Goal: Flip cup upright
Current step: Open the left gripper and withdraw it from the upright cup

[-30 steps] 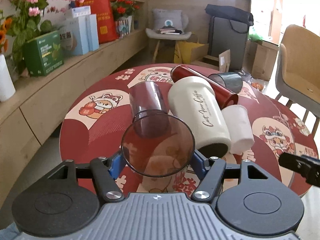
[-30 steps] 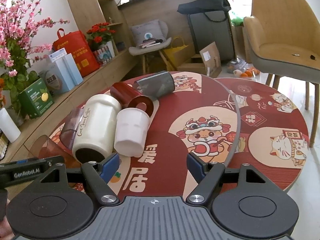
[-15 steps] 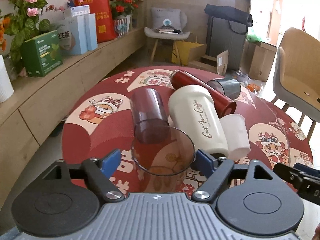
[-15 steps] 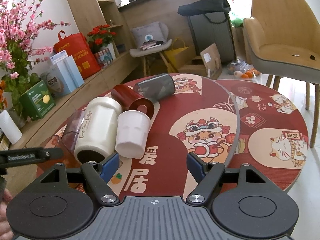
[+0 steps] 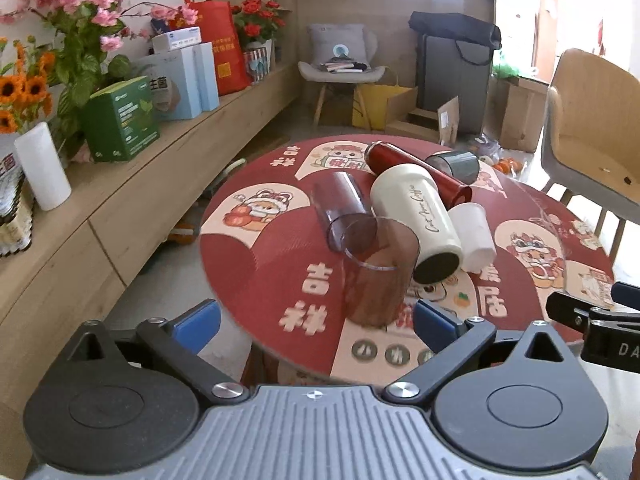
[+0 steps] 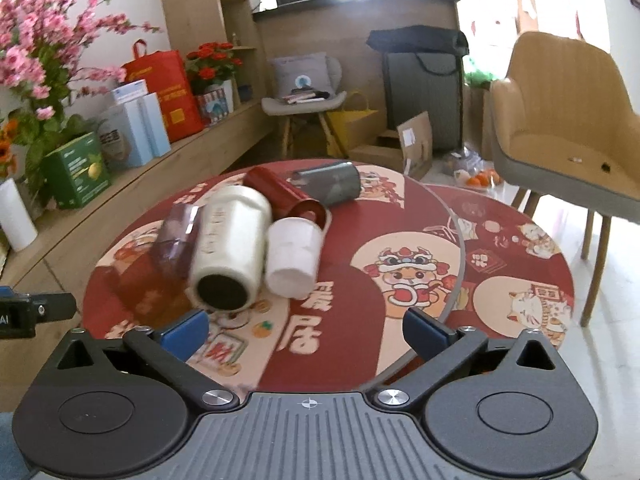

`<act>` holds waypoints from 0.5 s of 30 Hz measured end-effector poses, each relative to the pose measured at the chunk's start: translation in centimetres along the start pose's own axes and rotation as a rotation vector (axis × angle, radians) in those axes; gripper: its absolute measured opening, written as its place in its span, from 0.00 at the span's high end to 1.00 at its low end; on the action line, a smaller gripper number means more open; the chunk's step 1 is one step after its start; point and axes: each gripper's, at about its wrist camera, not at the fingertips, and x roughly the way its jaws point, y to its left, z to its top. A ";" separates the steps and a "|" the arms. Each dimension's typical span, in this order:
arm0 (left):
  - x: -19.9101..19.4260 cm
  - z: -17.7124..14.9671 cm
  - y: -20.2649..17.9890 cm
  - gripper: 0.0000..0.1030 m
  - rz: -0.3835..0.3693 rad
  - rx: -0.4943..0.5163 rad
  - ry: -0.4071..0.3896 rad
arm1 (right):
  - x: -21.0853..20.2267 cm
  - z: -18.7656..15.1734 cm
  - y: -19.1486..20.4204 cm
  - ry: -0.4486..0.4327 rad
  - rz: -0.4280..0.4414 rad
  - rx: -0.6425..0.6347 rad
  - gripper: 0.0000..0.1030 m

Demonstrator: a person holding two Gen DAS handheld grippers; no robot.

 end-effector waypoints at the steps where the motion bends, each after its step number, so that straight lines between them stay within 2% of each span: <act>1: -0.7 -0.2 0.4 0.00 -0.005 -0.007 -0.002 | -0.8 0.0 0.6 0.003 -0.003 -0.006 0.00; 7: -4.1 -1.8 2.1 0.00 -0.059 -0.031 -0.009 | -5.1 -0.6 4.1 0.014 -0.021 -0.056 0.00; 15: -7.4 -4.3 4.3 0.00 -0.048 -0.045 -0.031 | -10.1 -2.5 7.4 0.004 -0.038 -0.081 0.00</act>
